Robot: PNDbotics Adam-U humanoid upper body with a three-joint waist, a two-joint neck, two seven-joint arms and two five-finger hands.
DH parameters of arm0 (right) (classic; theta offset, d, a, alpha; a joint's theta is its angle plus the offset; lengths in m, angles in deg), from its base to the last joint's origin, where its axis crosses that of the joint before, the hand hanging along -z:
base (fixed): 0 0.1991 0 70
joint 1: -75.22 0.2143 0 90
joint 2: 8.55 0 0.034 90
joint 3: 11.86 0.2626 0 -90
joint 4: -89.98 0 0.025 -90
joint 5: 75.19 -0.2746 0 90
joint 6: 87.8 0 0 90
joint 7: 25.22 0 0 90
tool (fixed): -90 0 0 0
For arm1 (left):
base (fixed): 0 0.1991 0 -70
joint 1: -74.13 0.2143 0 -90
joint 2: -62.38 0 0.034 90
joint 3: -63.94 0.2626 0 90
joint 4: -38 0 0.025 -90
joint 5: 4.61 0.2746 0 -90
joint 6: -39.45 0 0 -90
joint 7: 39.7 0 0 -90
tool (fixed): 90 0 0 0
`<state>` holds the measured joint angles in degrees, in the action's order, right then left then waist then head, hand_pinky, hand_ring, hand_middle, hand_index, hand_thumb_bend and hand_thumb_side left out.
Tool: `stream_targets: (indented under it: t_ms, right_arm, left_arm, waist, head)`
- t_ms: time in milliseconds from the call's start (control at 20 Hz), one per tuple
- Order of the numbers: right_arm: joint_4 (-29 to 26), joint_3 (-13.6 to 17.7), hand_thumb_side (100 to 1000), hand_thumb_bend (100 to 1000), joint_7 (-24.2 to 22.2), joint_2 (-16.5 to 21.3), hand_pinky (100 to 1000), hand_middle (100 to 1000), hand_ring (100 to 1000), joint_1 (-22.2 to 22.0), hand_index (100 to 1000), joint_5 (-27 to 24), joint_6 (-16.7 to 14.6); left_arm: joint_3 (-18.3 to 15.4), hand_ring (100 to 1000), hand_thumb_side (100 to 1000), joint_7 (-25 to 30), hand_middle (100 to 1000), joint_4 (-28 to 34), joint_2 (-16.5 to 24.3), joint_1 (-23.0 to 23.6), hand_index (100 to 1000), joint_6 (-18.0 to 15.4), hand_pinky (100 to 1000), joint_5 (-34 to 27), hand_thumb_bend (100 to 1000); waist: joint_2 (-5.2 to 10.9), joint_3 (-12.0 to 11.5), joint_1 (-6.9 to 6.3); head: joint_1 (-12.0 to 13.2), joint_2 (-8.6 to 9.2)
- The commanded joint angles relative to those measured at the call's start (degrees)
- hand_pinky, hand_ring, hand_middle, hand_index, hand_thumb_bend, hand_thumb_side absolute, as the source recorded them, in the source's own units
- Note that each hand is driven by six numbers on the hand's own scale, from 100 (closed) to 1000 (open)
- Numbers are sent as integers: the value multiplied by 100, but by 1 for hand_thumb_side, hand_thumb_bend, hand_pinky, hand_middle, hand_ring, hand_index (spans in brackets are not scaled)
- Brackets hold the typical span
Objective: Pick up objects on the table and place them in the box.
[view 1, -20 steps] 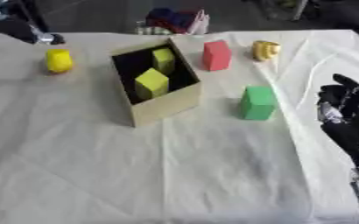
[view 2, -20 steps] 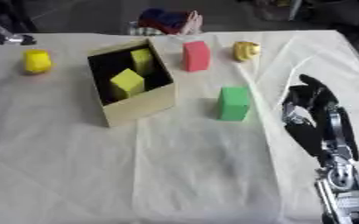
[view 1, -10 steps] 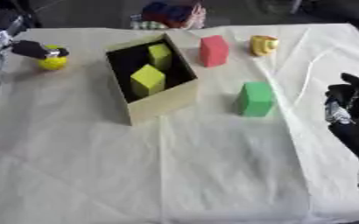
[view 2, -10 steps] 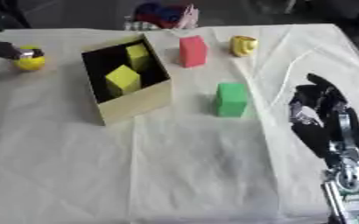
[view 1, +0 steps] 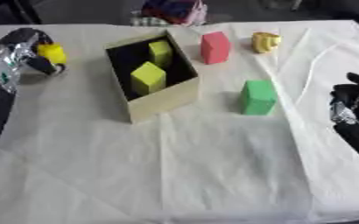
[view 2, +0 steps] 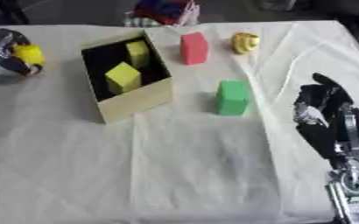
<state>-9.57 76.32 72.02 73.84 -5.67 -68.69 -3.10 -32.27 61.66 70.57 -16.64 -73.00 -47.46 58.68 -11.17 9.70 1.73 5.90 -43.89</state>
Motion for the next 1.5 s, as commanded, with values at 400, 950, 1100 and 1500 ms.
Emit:
stream_targets:
  t_ms: [400, 950, 1100, 1500]
  right_arm:
    - [-67, 29, 255, 100, -16, 106, 798, 676, 744, 65, 867, -18, -12]
    - [-63, -1, 255, 100, -52, 124, 798, 676, 744, 98, 868, 1, -20]
    - [-62, 8, 255, 100, -46, 122, 798, 676, 744, 102, 868, 7, -19]
    - [-61, 35, 269, 100, -33, 118, 799, 676, 745, 107, 868, 23, -20]
  left_arm:
    - [290, 403, 100, -821, 402, 982, 149, -264, 532, -280, 632, -327, 173]
    - [1968, 509, 100, -183, 493, 2688, -140, -291, 614, -1327, 686, -1057, 230]
    - [2447, 536, 100, 112, 525, 3126, -16, -65, 644, -1622, 701, -1205, 243]
    - [2836, 699, 217, 959, 736, 3049, 158, 97, 798, -2469, 768, -1388, 476]
  waist:
    - [42, -47, -64]
    - [51, 27, -146]
    - [45, 35, -154]
    - [51, -5, -143]
  head:
    - [-44, -23]
    - [-18, -23]
    - [-36, -23]
    - [-98, -23]
